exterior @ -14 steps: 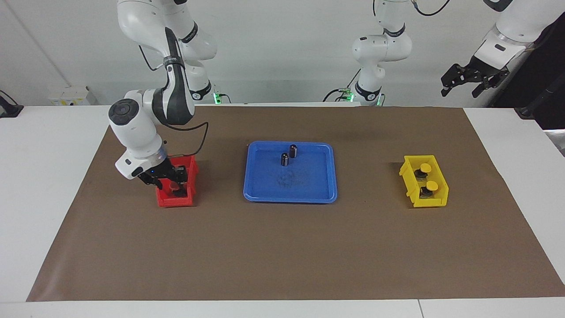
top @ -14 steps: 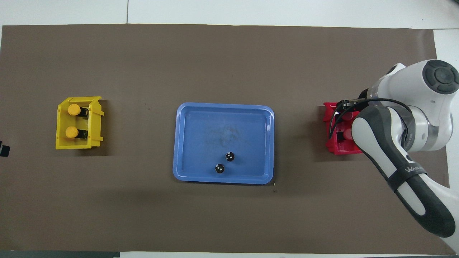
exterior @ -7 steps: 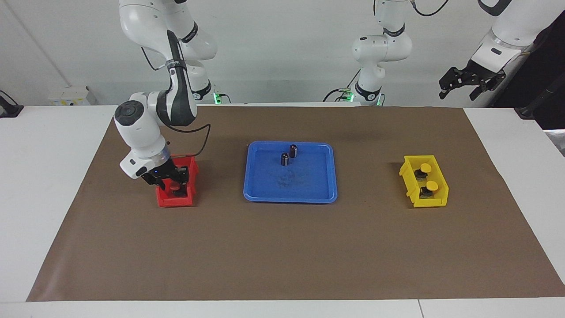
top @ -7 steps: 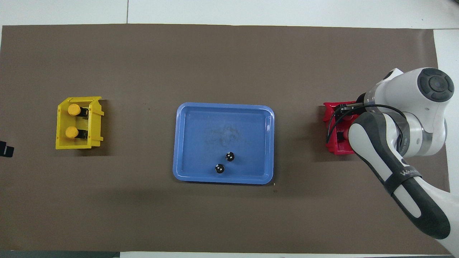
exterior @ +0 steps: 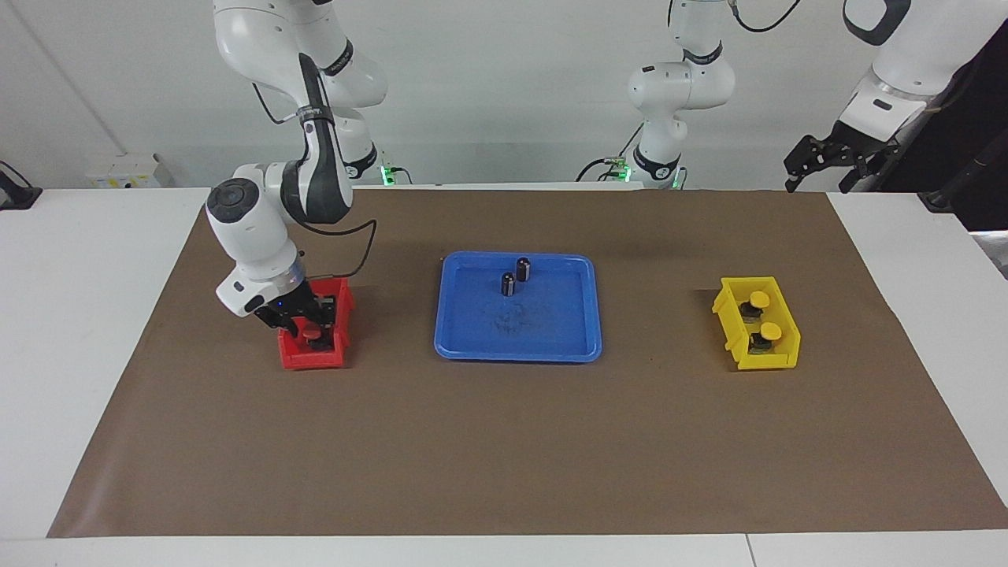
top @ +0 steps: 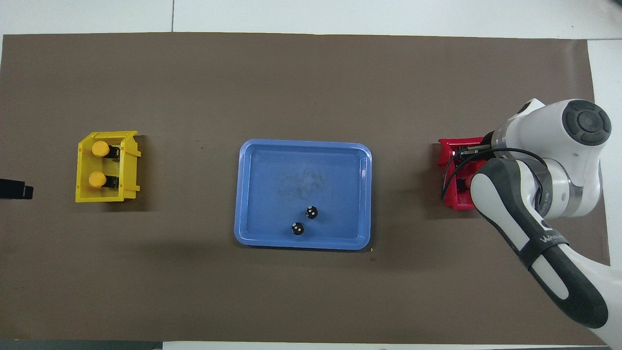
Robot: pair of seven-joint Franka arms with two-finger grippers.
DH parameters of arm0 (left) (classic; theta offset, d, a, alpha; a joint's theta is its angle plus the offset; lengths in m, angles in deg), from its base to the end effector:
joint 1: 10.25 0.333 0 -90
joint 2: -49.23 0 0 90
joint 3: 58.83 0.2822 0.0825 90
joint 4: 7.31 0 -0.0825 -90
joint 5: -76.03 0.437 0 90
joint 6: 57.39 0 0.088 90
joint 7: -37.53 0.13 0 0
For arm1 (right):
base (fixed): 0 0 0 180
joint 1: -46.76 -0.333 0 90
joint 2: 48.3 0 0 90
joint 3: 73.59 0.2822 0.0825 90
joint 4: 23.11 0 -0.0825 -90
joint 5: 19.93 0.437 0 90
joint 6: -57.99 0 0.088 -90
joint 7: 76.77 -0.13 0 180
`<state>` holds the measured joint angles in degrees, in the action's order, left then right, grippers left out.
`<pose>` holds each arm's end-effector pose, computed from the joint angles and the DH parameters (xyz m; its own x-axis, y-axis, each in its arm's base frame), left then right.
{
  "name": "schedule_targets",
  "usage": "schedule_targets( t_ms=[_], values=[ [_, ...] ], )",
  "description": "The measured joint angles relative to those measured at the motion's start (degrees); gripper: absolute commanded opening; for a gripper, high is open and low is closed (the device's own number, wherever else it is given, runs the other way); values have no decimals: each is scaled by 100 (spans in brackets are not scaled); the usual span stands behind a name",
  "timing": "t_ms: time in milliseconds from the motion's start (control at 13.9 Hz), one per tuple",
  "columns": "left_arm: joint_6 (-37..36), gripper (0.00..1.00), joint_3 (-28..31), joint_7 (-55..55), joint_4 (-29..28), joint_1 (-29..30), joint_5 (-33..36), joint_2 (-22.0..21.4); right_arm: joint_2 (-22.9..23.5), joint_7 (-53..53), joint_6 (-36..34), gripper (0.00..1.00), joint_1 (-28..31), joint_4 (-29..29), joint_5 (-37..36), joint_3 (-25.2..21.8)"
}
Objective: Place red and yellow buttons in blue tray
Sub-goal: 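Close the right gripper on the red button, then carry the red button to the tray while the left gripper grasps yellow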
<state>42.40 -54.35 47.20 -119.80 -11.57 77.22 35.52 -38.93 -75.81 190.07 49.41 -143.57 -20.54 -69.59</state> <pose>0.5471 0.0347 0.5127 0.9928 -0.1188 0.0164 -0.1187 -0.9929 -0.0048 0.6087 0.0143 0.2553 0.9981 0.0460 0.0397 0.0462 -0.9989 -0.0025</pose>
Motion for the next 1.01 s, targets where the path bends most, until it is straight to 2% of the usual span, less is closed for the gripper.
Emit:
schedule_targets(
  t_ms=[215, 431, 646, 790, 1005],
  values=[
    [749, 85, -6, 1, -383, 0, 0, 191, -11, 105, -520, 25, -9, 357, -5, 17],
    [1389, 78, -17, -14, -408, 0, -26, 616, -9, 288, -1821, 25, -9, 1401, -13, 19],
    [2226, 72, -40, -144, -418, -10, -94, 1306, 151, 38, -2787, 26, -279, 2456, -9, 66],
    [2649, 70, -63, -259, -414, -59, -100, 1740, 408, -890, -2876, 26, -828, 2951, -3, 95],
    [2963, 70, -74, -292, -408, -69, -102, 2071, 757, -2686, -2432, 25, -1955, 3121, -5, 135]
  ],
)
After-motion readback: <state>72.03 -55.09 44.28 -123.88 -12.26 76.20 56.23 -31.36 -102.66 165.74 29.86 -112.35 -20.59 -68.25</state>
